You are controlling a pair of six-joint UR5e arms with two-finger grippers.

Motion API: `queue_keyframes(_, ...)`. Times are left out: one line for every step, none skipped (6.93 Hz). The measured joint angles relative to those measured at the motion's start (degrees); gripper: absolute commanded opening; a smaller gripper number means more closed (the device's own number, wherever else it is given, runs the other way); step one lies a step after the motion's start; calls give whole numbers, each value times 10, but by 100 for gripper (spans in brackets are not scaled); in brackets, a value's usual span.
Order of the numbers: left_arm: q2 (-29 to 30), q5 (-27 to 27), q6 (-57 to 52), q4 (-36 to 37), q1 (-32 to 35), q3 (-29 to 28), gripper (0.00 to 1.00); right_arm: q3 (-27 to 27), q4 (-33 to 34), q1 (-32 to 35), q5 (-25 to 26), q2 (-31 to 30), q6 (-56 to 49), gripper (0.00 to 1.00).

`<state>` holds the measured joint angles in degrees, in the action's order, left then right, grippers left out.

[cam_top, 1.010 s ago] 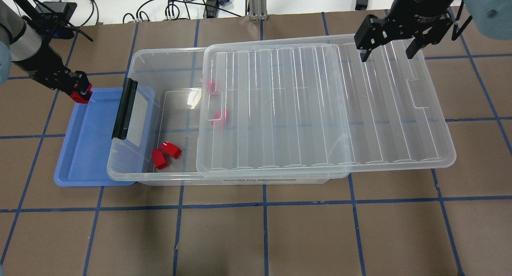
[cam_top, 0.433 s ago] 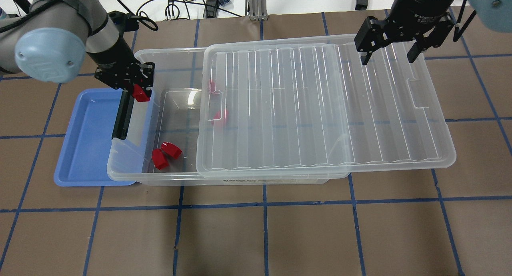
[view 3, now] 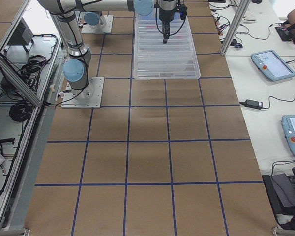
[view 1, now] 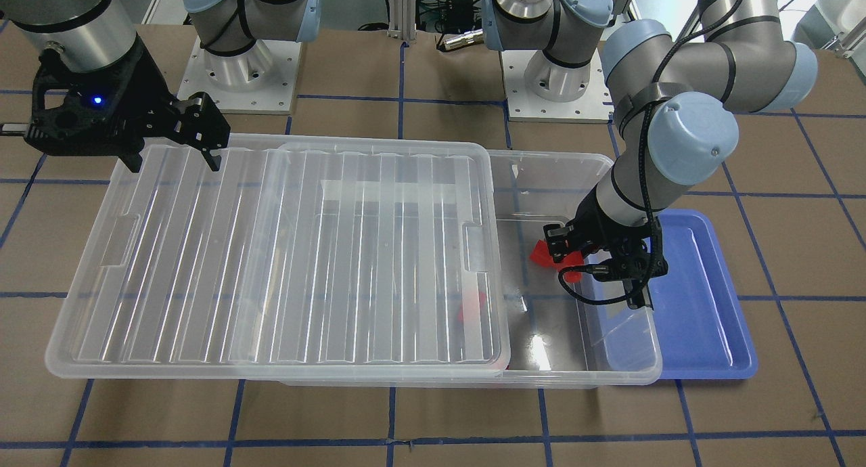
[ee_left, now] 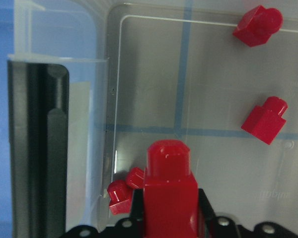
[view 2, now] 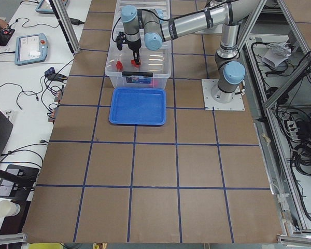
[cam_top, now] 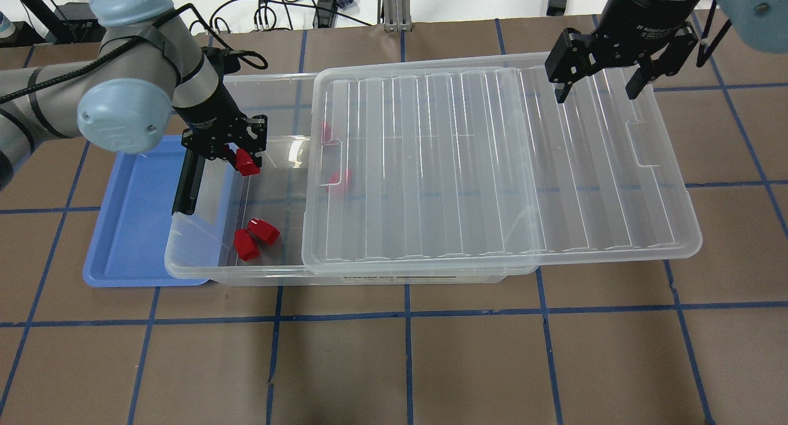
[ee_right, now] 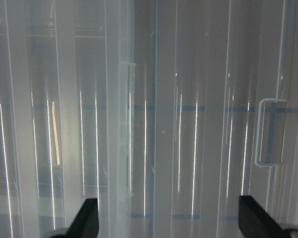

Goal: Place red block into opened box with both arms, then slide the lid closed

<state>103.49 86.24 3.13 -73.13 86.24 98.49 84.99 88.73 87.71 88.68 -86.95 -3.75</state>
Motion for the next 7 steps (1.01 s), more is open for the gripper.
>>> queue_keyframes(6, -3, -1, 15, 1, 13, 0, 0, 1, 0, 0, 0, 0, 100)
queue_keyframes(16, -4, -4, 47, 1, 29, 0, -1, 2, 0, 1, 0, 0, 100)
queue_keyframes(30, -5, -7, 81, 1, 41, 0, -1, 3, 0, 1, 1, -2, 100)
queue_keyframes(43, -5, -8, 101, 2, 48, 0, 0, 3, 0, 1, 3, -6, 100)
queue_keyframes(52, -4, -9, 111, 3, 50, 0, -2, 2, -1, 1, 5, -9, 100)
queue_keyframes(59, -4, -9, 121, 3, 53, 0, -6, 1, -3, 3, 6, -10, 100)
queue_keyframes(65, -3, -11, 133, 3, 58, 0, -7, 0, -4, 8, 6, -11, 100)
